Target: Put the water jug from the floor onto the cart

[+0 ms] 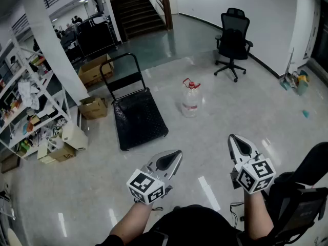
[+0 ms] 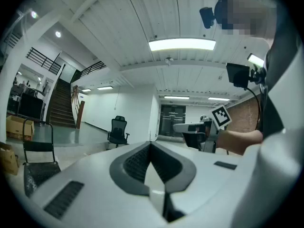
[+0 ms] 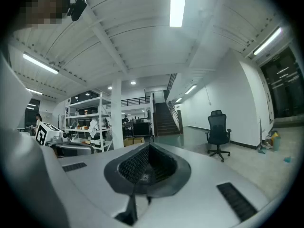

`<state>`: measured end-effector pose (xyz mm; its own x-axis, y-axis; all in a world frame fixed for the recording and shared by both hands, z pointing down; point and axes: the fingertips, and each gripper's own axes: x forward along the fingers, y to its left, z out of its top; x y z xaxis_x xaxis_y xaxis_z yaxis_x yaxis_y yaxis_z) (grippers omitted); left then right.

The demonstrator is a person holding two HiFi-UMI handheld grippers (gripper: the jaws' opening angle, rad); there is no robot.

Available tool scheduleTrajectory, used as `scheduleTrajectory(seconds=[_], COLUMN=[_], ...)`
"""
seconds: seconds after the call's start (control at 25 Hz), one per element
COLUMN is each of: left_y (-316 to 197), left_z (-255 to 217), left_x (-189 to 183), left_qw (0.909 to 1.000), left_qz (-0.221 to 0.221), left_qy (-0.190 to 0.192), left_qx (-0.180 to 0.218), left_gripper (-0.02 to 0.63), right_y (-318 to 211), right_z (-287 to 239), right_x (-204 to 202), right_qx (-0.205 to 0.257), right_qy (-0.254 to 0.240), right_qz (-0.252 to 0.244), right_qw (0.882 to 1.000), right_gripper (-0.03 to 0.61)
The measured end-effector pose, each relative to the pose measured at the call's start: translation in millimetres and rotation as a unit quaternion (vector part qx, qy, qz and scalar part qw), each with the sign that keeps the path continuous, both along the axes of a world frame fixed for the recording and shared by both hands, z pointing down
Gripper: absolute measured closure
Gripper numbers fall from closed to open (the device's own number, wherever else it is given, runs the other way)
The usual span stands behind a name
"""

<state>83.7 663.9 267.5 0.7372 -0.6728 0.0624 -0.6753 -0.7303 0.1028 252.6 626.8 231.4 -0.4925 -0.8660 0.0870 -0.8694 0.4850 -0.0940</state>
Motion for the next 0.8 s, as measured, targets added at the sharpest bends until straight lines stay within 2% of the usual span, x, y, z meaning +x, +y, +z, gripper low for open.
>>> scheduleTrajectory(seconds=[0.2,0.4,0.8], left_y=[2,2,-9], left_z=[2,-2,-3], left_x=[12,18,26], left_qw=[0.9992,0.9993,0.9995], left_qz=[0.015,0.019,0.001], left_qy=[-0.035,-0.032,-0.030], left_qx=[0.009,0.008,0.008], left_gripper=[0.615,0.616,0.617], right_y=[0,-2,-8], right_z=[-3,-4,0], right_x=[2,3,18], right_qx=[0.007,0.000,0.004], right_qy=[0.007,0.013,0.009], right_qz=[-0.006,-0.009,-0.015], right_qw=[1.000,1.000,1.000], right_gripper=[0.578,0.578,0.578])
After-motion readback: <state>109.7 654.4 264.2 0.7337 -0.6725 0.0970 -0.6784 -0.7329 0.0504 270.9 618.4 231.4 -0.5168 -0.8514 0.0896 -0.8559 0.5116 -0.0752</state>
